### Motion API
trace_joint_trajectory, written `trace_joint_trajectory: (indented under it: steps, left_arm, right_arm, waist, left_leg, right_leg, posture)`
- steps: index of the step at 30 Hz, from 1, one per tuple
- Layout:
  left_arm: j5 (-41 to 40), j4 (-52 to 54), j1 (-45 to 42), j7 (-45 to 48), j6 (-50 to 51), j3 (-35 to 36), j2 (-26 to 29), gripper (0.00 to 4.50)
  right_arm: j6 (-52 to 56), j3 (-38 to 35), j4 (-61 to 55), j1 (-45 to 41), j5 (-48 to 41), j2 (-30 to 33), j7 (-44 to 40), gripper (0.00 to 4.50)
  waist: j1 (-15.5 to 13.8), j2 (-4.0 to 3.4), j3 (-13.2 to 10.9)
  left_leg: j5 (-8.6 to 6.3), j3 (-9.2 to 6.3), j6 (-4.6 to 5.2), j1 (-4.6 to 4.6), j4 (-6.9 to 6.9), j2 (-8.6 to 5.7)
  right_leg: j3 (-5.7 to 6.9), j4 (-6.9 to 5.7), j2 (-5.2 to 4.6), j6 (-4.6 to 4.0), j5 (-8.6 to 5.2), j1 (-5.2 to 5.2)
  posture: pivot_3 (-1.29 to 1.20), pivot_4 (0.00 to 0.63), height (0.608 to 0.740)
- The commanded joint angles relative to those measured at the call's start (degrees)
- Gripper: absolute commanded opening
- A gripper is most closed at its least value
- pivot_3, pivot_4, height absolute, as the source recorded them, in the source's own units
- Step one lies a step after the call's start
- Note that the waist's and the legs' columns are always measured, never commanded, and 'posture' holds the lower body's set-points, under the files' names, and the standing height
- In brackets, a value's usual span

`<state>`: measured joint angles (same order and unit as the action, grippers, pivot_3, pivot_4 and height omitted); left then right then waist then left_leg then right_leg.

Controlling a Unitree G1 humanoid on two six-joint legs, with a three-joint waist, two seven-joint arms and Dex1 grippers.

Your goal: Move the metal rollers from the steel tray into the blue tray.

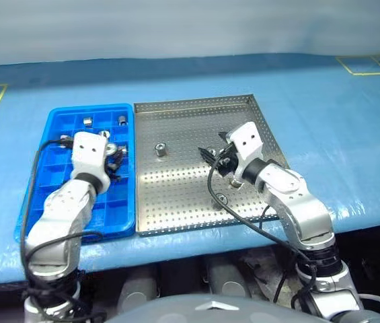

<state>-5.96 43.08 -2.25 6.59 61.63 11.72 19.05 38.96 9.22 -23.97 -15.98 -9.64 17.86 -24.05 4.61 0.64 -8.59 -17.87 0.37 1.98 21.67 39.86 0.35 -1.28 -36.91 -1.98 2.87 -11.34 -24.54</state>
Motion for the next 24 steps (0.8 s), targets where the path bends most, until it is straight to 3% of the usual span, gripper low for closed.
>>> trace_joint_trajectory:
  steps: [1, 5, 12, 16, 24]
  left_arm:
    - [2.4, 6.2, 1.4, -2.2, 2.5, 6.0, 0.9, 1.84]
    - [3.9, 6.4, 2.7, -4.4, 3.1, 9.1, -0.5, 1.84]
    - [4.8, -6.1, -0.1, -6.4, -3.6, 11.1, -1.9, 1.84]
    - [5.7, -14.0, -4.1, -8.1, -7.2, 10.2, -2.1, 1.84]
    - [5.2, -19.5, -8.9, -5.9, -9.2, 5.5, -1.3, 1.84]
  right_arm:
    - [-1.7, 1.6, 0.5, -1.9, -0.9, -0.8, -1.7, 3.62]
    - [-2.4, 3.5, 2.4, -3.3, -1.0, -2.1, -3.1, 3.62]
    - [-2.8, 4.4, 3.8, -3.7, -0.9, -3.1, -3.8, 3.62]
    - [-2.9, 3.9, 3.3, -3.2, -0.9, -3.2, -3.1, 3.62]
    - [-2.6, 3.2, 1.4, -1.9, -0.8, -2.7, -1.7, 3.62]
  waist:
    - [-1.1, 0.02, 0.0]
    - [-3.5, 0.05, 0.0]
    - [-5.5, 0.07, 0.0]
    - [-5.6, 0.08, 0.0]
    - [-4.8, 0.11, 0.0]
  left_leg:
    - [0.01, -0.02, -0.02, 0.0, 0.0, 0.0]
    - [0.04, -0.11, -0.07, 0.0, 0.0, -0.03]
    - [0.22, -0.24, -0.39, 0.0, 0.0, -0.07]
    - [0.3, -0.31, -0.5, 0.0, 0.0, -0.07]
    - [0.3, -0.29, -0.51, 0.01, -0.06, -0.06]
  right_leg:
    - [0.03, 0.0, 0.0, -0.01, 0.0, 0.0]
    - [0.18, 0.01, -0.07, -0.05, -0.02, 0.05]
    - [0.36, 0.01, -0.1, -0.14, -0.06, 0.09]
    - [0.45, 0.01, -0.1, -0.22, -0.04, 0.12]
    - [0.45, 0.03, -0.12, -0.23, -0.03, 0.09]
  posture:
    - [0.02, 0.15, 0.74]
    - [0.06, 0.15, 0.74]
    - [0.07, 0.15, 0.74]
    - [0.04, 0.15, 0.74]
    - [-0.02, 0.15, 0.74]
